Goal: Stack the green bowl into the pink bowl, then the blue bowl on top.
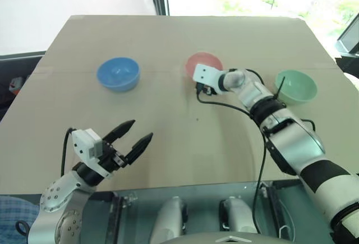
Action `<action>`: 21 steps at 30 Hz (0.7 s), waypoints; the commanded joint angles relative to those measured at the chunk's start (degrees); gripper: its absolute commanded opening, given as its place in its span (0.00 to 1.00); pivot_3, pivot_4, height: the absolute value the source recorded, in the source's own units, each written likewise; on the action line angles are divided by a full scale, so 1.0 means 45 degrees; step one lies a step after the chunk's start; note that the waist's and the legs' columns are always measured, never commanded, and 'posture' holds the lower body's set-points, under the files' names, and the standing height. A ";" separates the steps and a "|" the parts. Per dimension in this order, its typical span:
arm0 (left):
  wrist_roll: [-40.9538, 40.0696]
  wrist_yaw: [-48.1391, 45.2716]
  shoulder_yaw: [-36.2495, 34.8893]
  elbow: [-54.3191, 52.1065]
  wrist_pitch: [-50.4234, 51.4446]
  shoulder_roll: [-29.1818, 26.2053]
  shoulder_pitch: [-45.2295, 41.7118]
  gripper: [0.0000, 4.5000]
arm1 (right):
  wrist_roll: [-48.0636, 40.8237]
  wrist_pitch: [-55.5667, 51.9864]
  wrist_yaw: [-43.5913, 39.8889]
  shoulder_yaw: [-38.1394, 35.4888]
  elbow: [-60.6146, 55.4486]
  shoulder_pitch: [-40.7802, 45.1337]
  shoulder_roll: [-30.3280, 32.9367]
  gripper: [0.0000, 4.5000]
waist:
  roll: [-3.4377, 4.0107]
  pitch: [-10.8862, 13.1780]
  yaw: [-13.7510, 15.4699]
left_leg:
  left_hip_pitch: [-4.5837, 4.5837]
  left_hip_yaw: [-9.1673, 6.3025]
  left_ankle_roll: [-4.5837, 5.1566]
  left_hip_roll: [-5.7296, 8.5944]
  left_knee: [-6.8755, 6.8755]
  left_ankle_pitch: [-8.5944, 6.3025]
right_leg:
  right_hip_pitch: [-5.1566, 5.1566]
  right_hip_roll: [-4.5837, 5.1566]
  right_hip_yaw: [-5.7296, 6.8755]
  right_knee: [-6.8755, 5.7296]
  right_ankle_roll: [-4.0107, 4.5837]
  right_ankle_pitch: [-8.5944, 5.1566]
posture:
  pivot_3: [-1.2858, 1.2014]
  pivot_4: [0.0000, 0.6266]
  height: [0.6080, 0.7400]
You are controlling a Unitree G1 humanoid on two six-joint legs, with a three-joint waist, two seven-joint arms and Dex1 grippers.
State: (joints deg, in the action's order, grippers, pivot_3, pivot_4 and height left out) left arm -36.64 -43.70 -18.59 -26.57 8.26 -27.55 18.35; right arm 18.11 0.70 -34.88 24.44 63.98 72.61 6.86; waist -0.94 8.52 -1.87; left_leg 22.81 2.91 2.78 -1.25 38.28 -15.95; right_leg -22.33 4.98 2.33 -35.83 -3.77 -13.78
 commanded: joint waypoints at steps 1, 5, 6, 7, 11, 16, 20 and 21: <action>0.0111 0.0127 -0.0095 -0.0584 -0.0324 0.0080 0.0088 0.84 | 0.0146 0.0662 0.0275 -0.0240 0.0454 0.0709 -0.0174 0.11 | 0.0001 0.0000 -0.0036 | 0.0003 0.0000 0.0000 0.0001 -0.0004 -0.0001 | -0.0005 0.0000 0.0001 -0.0001 0.0000 0.0000 | 0.52 0.24 1.00; -0.0151 -0.0023 -0.0081 -0.0809 -0.0232 0.0088 0.0329 0.84 | 0.0227 0.0992 0.0272 -0.0281 0.0728 0.0818 -0.0240 0.01 | -0.0001 0.0000 -0.0079 | 0.0014 0.0002 0.0000 0.0002 -0.0015 -0.0001 | -0.0005 0.0001 0.0002 -0.0001 -0.0002 0.0001 | 0.52 0.24 1.00; -0.0299 -0.0134 -0.0084 -0.0898 -0.0169 0.0063 0.0452 0.84 | 0.0256 0.1076 0.0240 -0.0285 0.0762 0.0801 -0.0218 0.01 | 0.0000 0.0000 -0.0097 | 0.0018 0.0002 -0.0001 0.0002 -0.0015 -0.0001 | -0.0005 0.0001 0.0002 -0.0002 -0.0002 0.0001 | 0.52 0.24 1.00; -0.0319 -0.0220 -0.0094 -0.0942 -0.0183 0.0032 0.0558 0.84 | 0.0296 0.1162 0.0183 -0.0276 0.0777 0.0763 -0.0176 0.01 | 0.0001 0.0001 -0.0113 | 0.0022 0.0003 -0.0001 0.0001 -0.0016 0.0000 | -0.0007 0.0000 0.0002 -0.0002 -0.0002 0.0001 | 0.52 0.24 1.00; -0.0213 -0.0274 -0.0090 -0.0911 -0.0252 -0.0031 0.0617 0.84 | 0.0355 0.1584 -0.0469 -0.0209 0.0208 0.0319 0.0215 0.01 | 0.0007 0.0004 -0.0104 | 0.0021 0.0004 -0.0003 -0.0002 -0.0017 0.0001 | -0.0008 0.0000 0.0001 0.0001 -0.0001 0.0000 | 0.52 0.24 1.00; -0.0072 -0.0339 0.0016 -0.0596 -0.0230 -0.0110 0.0306 0.84 | -0.0399 0.1715 -0.2720 -0.0398 -0.3233 -0.1510 0.1238 0.01 | -0.0005 -0.0003 -0.0084 | 0.0020 -0.0001 -0.0003 0.0001 -0.0007 0.0001 | -0.0002 0.0002 0.0003 0.0001 -0.0003 0.0002 | 0.52 0.24 1.00; 0.0002 -0.0745 0.0173 -0.0217 -0.0212 -0.0387 -0.0046 0.84 | -0.1065 0.0775 -0.4755 -0.0366 -0.8473 -0.3946 0.2752 0.01 | 0.0003 0.0002 0.0017 | 0.0029 -0.0013 -0.0001 0.0000 -0.0009 0.0000 | 0.0000 0.0004 0.0010 -0.0002 -0.0004 0.0002 | 0.52 0.24 1.00; -0.0010 -0.0819 0.0171 -0.0156 -0.0211 -0.0439 -0.0088 0.84 | -0.1170 0.0479 -0.5048 -0.0379 -0.9362 -0.4331 0.2976 0.01 | 0.0003 0.0001 0.0005 | 0.0036 -0.0013 -0.0001 0.0000 -0.0009 0.0000 | -0.0005 0.0006 0.0010 -0.0001 -0.0005 0.0003 | 0.52 0.24 1.00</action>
State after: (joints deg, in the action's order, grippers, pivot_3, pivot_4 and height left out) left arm -36.81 -46.36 -17.43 -27.07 8.00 -28.86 18.14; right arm 14.92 4.19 -54.98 23.83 29.93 53.06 19.50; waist -0.93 8.53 -1.85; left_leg 22.97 2.87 2.78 -1.26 38.24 -15.95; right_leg -22.36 5.00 2.37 -35.82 -3.79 -13.77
